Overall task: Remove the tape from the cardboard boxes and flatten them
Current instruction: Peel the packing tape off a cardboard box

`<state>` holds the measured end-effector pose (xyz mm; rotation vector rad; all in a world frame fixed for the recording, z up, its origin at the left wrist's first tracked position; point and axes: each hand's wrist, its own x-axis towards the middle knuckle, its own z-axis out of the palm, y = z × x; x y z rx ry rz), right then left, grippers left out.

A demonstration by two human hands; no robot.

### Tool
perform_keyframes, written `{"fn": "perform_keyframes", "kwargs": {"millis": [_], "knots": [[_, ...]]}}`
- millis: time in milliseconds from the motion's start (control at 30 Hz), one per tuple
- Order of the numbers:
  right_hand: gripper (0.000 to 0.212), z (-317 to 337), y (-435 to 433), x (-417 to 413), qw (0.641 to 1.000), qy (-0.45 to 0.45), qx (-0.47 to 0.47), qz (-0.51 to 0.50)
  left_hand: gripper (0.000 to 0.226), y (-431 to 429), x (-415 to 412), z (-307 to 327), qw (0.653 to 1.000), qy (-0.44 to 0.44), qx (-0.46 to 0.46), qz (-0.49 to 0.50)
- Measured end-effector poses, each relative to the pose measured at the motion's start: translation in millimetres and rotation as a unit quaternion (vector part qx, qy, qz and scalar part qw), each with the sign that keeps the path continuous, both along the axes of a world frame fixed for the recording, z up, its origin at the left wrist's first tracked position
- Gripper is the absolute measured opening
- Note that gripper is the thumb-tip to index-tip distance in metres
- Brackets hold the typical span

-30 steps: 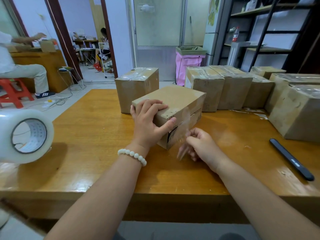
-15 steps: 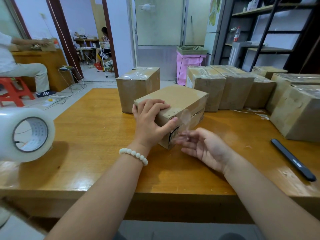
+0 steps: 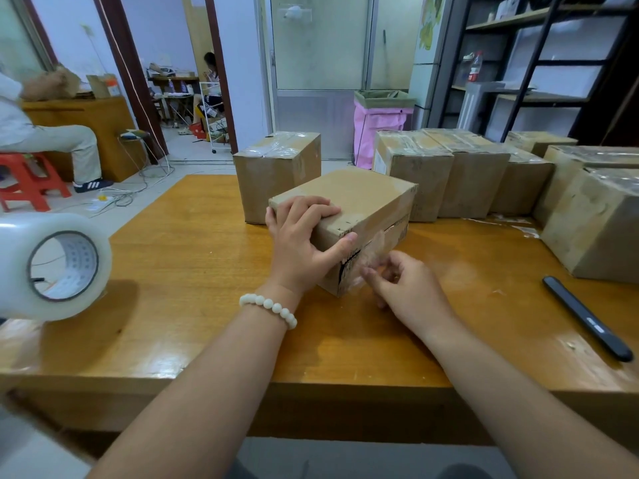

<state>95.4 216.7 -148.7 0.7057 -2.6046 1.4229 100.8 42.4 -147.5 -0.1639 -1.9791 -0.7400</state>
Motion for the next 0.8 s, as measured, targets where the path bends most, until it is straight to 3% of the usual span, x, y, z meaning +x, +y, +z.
{"fn": "perform_keyframes", "kwargs": {"millis": [167, 367, 500, 600, 667, 733, 800], "knots": [[0.046, -2.4, -1.9, 1.3, 0.995, 0.082, 0.009, 0.052, 0.049, -0.2, -0.2, -0.4, 1.0, -0.002, -0.002, 0.002], [0.015, -3.9, -0.4, 3.6, 0.989, 0.12, 0.008, 0.084, 0.048, 0.4, 1.3, 0.7, 1.0, 0.0, 0.01, -0.006], [0.017, -5.7, -2.3, -0.4, 0.992, 0.113, -0.019, 0.06, 0.047, -0.2, 1.4, 1.1, 1.0, 0.0, 0.012, -0.003], [0.009, -3.6, -2.8, -3.1, 0.995, 0.078, -0.053, 0.016, 0.047, 0.0, 1.2, 0.7, 1.0, -0.003, 0.013, -0.006], [0.025, -2.7, -2.8, -4.4, 0.998, 0.007, -0.064, 0.006, 0.046, -0.4, 1.3, 0.7, 1.0, -0.003, 0.013, -0.008], [0.036, -1.3, -5.0, -5.9, 0.996, -0.075, -0.044, 0.01, 0.046, -0.7, 1.1, 0.4, 1.0, -0.006, 0.014, -0.009], [0.027, -2.4, -8.2, -8.6, 0.996, -0.088, 0.003, 0.019, 0.047, -0.8, 1.1, 0.0, 1.0, -0.009, 0.013, -0.009]]}}
